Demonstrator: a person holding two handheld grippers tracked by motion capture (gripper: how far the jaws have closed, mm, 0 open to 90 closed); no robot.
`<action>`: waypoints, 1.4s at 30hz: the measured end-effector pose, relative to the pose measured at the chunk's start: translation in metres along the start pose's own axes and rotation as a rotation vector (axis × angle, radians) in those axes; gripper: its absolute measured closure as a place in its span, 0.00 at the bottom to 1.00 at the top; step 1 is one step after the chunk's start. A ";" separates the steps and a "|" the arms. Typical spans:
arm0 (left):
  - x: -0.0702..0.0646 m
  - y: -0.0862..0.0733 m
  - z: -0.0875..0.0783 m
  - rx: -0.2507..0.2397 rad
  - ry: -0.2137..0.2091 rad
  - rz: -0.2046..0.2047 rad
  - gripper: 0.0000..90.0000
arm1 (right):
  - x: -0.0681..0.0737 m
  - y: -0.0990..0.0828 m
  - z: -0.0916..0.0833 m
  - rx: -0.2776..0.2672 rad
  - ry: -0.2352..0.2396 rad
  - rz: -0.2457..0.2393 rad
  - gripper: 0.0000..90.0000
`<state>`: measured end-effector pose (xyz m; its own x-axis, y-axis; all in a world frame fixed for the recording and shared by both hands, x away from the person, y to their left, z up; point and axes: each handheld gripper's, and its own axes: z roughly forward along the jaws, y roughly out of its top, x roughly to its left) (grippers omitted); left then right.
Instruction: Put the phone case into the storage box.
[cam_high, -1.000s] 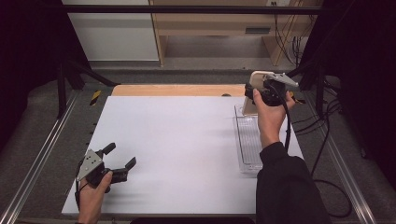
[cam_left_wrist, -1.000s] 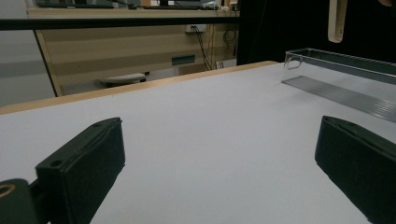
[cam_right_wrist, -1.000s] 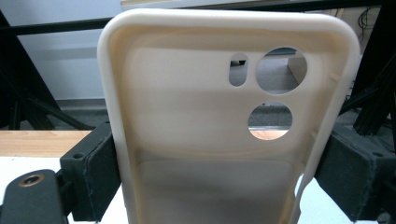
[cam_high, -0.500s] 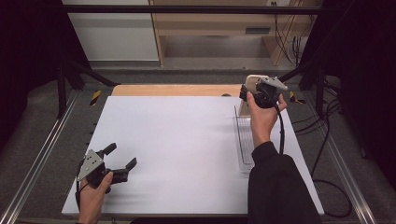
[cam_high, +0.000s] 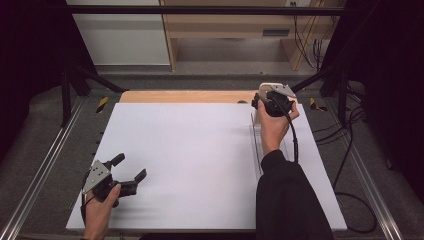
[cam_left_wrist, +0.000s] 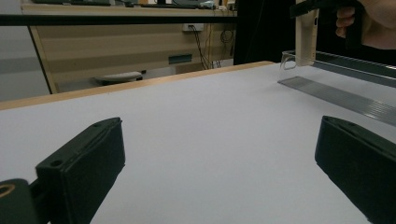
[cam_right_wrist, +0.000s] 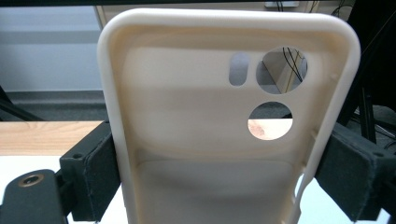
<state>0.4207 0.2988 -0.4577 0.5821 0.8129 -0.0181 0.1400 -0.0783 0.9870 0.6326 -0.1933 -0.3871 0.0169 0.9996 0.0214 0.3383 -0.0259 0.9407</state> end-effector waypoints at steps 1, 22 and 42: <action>0.000 0.000 0.000 0.001 -0.001 0.001 0.01 | 0.000 -0.002 0.002 0.002 -0.004 -0.004 0.13; -0.001 0.000 0.001 0.003 -0.003 0.002 0.01 | -0.004 -0.015 0.012 0.033 -0.001 -0.012 0.13; 0.000 0.000 0.000 0.000 -0.003 0.001 0.01 | 0.000 -0.024 0.021 0.029 0.006 -0.012 0.13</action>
<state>0.4204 0.2987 -0.4577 0.5843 0.8113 -0.0177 0.1398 -0.0792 0.9870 0.6440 -0.1930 -0.4169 0.0067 0.9999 0.0125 0.3660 -0.0141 0.9305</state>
